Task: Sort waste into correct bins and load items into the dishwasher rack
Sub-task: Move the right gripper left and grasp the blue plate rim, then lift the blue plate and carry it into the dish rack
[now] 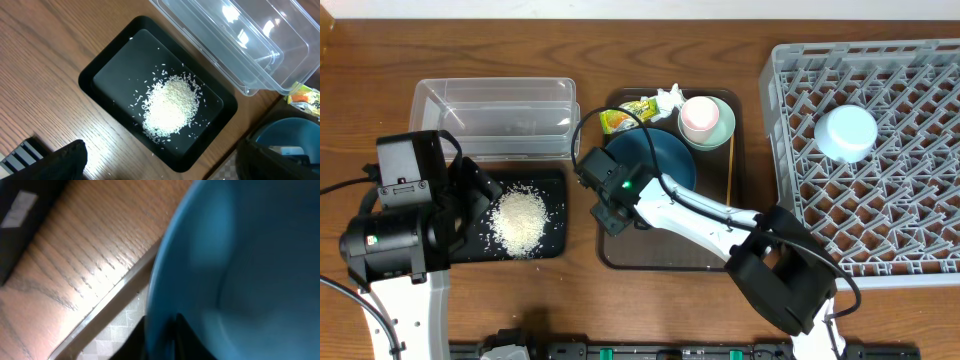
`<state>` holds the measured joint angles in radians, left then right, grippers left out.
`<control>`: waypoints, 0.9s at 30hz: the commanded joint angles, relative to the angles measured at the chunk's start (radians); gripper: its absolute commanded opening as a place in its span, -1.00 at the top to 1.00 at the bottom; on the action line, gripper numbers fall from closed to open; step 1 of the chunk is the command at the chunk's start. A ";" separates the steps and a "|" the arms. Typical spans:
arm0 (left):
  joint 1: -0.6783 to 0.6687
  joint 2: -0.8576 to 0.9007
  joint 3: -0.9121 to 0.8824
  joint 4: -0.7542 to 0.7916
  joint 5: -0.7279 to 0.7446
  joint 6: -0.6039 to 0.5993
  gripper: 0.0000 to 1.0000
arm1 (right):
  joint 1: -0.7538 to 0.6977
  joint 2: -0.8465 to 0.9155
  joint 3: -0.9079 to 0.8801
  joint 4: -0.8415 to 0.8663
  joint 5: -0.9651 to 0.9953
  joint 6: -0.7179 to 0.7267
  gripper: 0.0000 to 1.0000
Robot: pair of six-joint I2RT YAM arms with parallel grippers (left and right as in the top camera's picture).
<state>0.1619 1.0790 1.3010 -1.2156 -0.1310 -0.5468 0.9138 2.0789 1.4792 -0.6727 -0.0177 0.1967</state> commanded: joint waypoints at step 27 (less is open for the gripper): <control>0.003 -0.001 0.012 -0.003 -0.009 -0.005 -0.95 | -0.396 -0.407 0.373 -0.333 -0.410 -0.002 0.98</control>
<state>0.1619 1.0790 1.3010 -1.2160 -0.1310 -0.5468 0.6300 1.7798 1.8191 -1.0000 -0.3416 0.2230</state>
